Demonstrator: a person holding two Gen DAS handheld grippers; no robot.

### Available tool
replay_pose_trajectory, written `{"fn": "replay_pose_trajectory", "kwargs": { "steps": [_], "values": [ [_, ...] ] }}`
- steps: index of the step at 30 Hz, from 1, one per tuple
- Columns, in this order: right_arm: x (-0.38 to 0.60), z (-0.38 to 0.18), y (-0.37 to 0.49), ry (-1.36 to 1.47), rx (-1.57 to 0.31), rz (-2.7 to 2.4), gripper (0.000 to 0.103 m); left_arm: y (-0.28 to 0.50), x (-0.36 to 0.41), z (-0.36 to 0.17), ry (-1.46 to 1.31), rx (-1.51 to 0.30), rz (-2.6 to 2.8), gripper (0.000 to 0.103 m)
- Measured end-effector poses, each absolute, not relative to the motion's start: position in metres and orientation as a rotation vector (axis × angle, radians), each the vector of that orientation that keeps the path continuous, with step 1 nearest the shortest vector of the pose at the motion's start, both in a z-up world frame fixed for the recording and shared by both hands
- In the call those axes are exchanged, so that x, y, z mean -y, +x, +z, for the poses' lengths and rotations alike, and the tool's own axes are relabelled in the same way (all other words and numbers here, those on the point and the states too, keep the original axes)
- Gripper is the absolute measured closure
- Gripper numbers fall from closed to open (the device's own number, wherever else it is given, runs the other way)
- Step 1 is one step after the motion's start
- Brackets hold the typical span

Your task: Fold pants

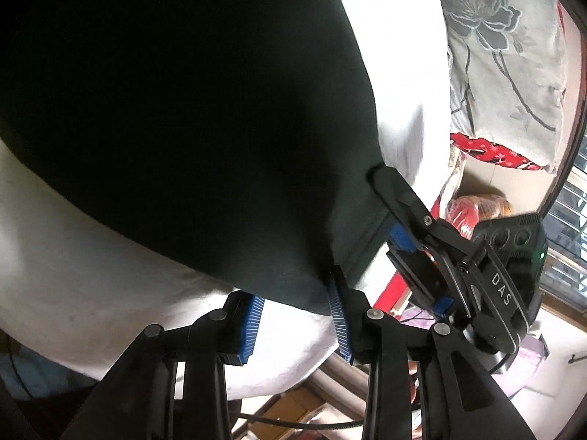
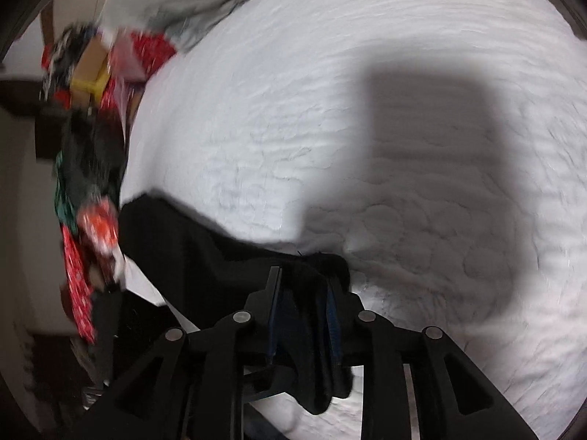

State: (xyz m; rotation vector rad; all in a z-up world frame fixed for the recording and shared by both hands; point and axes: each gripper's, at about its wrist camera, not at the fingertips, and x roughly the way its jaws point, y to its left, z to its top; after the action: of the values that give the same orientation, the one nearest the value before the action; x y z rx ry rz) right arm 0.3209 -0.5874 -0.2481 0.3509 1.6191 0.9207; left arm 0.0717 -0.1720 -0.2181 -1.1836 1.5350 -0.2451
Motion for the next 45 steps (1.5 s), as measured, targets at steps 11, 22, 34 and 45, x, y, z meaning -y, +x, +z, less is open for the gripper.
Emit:
{"fn": "replay_pose_trajectory", "kwargs": {
  "steps": [11,22,34,45],
  "values": [
    [0.591,-0.253,0.322,0.384,-1.613,1.003,0.079,0.071,0.178,-0.225,-1.185,-1.523,-0.249,0.090],
    [0.580,-0.213,0.307,0.199,-1.524,0.949,0.092,0.067,0.164,-0.213,-1.218,-1.512,-0.292,0.096],
    [0.560,-0.174,0.292,0.153,-1.490,0.866,0.092,0.075,0.129,-0.214,-1.309,-1.501,-0.361,0.096],
    [0.607,-0.221,0.297,0.417,-1.597,0.720,0.063,0.074,0.117,-0.231,-1.328,-1.525,-0.331,0.096]
  ]
}}
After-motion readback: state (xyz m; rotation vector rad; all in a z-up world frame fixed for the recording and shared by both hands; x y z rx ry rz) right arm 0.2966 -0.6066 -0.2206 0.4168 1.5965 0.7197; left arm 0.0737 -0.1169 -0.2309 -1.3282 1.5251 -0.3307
